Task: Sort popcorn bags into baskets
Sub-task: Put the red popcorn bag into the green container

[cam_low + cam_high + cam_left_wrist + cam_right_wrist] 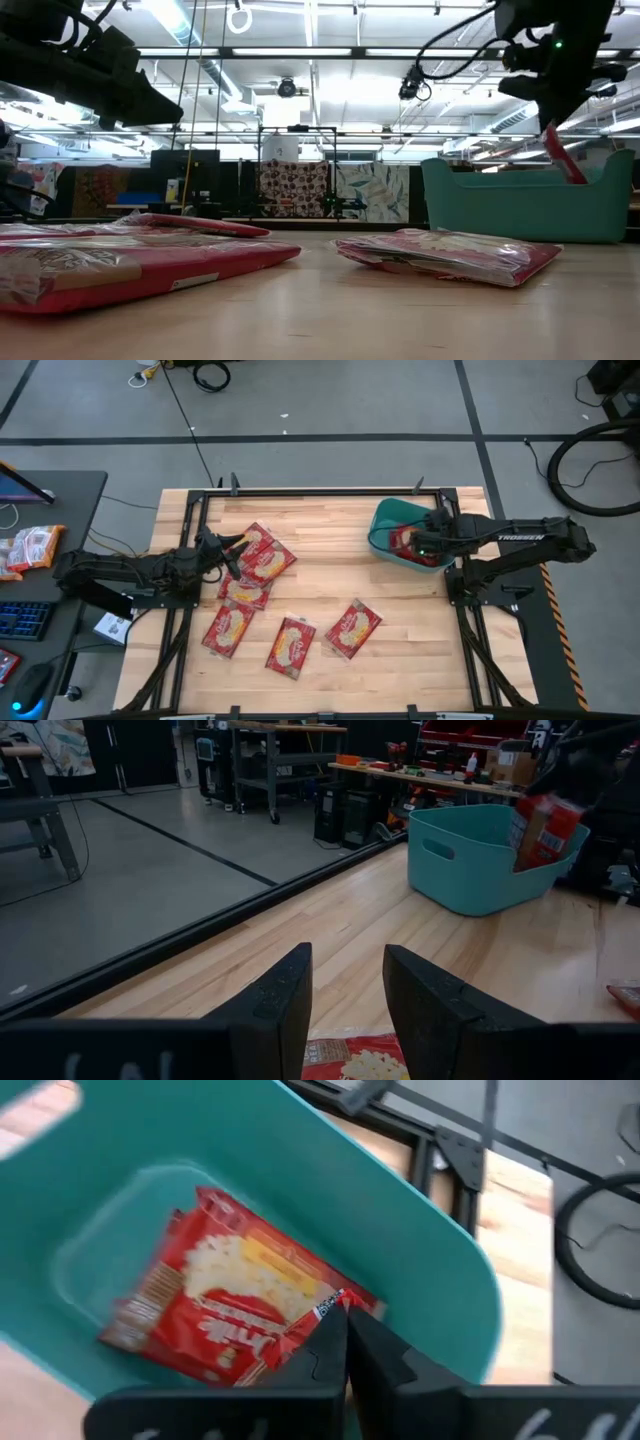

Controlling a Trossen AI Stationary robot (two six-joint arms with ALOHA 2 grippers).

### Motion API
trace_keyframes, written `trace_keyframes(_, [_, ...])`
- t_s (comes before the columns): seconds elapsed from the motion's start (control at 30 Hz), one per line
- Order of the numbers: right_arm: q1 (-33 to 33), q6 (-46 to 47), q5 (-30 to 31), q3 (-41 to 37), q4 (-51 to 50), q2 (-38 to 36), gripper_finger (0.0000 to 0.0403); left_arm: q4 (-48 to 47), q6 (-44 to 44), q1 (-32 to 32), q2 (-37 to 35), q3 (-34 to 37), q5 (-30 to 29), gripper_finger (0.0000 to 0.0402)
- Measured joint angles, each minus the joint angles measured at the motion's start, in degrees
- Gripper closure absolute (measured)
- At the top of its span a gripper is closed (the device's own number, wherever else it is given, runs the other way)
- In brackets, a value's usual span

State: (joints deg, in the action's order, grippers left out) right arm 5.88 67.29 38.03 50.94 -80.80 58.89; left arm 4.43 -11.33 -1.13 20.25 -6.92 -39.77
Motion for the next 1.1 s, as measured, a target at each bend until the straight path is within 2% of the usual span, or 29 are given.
trace_keyframes(0.37, [3.2, -11.1, -2.5, 0.5, 10.8, 0.0, 0.0287, 0.0, 0.1, 0.0, 0.0, 0.0, 0.0, 0.0272])
trace_keyframes(0.5, [3.6, -15.0, -3.6, 1.5, 15.2, 0.0, 0.0262, 0.0, 0.0, 0.0, 0.0, 0.0, 0.0, 0.0272])
trace_keyframes(0.77, [-1.3, -32.9, -6.8, 1.9, 39.3, 0.3, 0.0258, 0.0, 0.0, 0.0, 0.0, 0.0, 0.0, 0.0272])
trace_keyframes(0.93, [-3.8, -37.8, -7.0, 1.9, 49.3, 2.5, 0.0258, 0.0, 0.0, 0.0, 0.0, 0.0, 0.0, 0.0272])
trace_keyframes(1.1, [-5.4, -40.4, -12.1, 1.9, 56.5, 7.9, 0.0259, 0.0, 0.0, 0.0, 0.0, 0.0, 0.0, 0.0272])
